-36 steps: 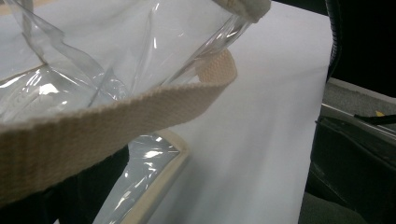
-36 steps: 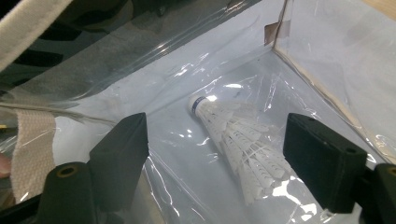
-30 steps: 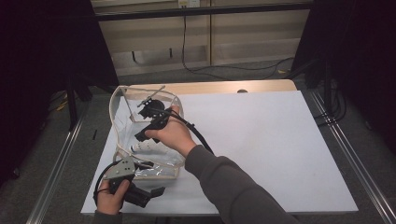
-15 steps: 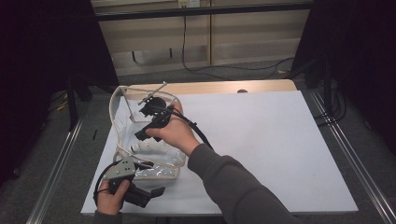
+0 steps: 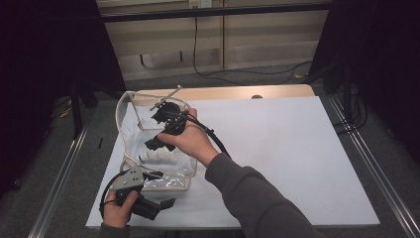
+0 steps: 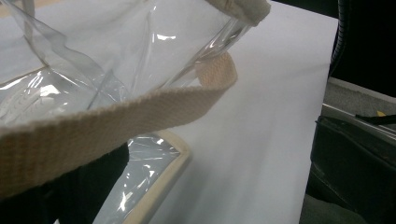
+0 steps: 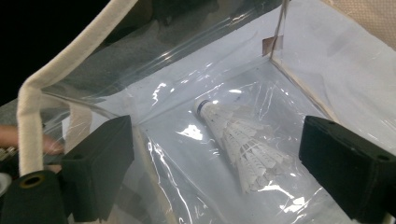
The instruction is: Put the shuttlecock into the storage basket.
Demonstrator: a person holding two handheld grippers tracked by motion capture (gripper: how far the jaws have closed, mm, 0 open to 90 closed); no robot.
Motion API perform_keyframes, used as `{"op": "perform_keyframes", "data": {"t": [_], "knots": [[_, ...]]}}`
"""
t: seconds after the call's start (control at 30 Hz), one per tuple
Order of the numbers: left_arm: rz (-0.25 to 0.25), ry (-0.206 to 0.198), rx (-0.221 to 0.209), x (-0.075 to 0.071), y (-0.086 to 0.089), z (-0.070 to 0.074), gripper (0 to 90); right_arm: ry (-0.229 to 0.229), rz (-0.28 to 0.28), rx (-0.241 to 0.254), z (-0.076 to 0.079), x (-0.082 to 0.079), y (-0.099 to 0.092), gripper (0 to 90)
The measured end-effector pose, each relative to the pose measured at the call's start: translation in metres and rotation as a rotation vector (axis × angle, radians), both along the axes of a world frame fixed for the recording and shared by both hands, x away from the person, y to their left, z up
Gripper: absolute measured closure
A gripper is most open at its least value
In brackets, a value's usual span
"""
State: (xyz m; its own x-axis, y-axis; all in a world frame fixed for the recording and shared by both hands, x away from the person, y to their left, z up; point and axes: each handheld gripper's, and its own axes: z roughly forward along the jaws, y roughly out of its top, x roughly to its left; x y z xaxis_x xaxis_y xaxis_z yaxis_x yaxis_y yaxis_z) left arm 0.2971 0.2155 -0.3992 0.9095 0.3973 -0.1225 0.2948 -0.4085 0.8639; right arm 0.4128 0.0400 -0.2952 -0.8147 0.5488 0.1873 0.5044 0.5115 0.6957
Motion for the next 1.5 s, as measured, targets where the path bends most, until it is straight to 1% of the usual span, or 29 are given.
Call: {"op": "perform_keyframes", "data": {"t": [0.13,0.23,0.3,0.43,0.5,0.53,0.7,0.73,0.77,0.97,1.07,1.27,1.37,1.4,1.5], "knots": [[0.003,0.003,-0.003,0.000,-0.001,0.000,4.3,0.000,0.027,0.025,0.001,-0.004,-0.005,5.5],[0.000,0.001,0.003,0.000,0.000,0.000,4.3,0.000,0.040,0.035,0.002,-0.008,-0.010,4.8],[0.002,0.001,0.005,-0.001,-0.001,0.000,4.3,-0.012,0.055,0.033,0.004,-0.011,-0.012,4.6],[0.003,0.001,0.003,-0.002,0.000,0.000,4.3,-0.010,0.064,0.046,0.006,-0.014,-0.019,4.5],[0.008,0.004,-0.005,-0.003,0.000,0.000,4.3,-0.009,0.064,0.058,0.006,-0.015,-0.023,4.5],[0.006,-0.001,0.004,-0.003,0.000,0.000,4.3,-0.008,0.068,0.058,0.006,-0.016,-0.025,4.6],[0.008,0.001,0.001,-0.003,0.000,0.000,4.3,-0.010,0.074,0.056,0.005,-0.019,-0.031,4.8],[0.004,-0.002,0.009,-0.002,0.000,0.000,4.3,-0.013,0.077,0.055,0.005,-0.020,-0.032,4.8],[0.004,-0.002,0.009,-0.002,0.000,0.000,4.3,-0.011,0.078,0.054,0.006,-0.020,-0.034,4.8],[0.001,-0.001,0.012,-0.002,-0.001,0.000,4.3,-0.022,0.082,0.066,0.010,-0.025,-0.043,4.7],[0.002,-0.003,0.011,-0.001,-0.001,-0.001,4.3,-0.017,0.083,0.079,0.011,-0.027,-0.047,4.4],[0.002,-0.002,0.012,-0.001,-0.002,-0.001,4.3,-0.012,0.089,0.077,0.008,-0.029,-0.054,4.4],[0.001,-0.003,0.015,-0.002,-0.001,-0.001,4.3,-0.012,0.099,0.086,0.007,-0.030,-0.057,4.4],[0.003,-0.002,0.009,-0.002,-0.001,-0.001,4.3,-0.013,0.102,0.091,0.006,-0.031,-0.058,4.4],[0.007,-0.002,0.009,-0.002,-0.001,-0.001,4.3,-0.012,0.103,0.090,0.004,-0.032,-0.061,4.6]]}}
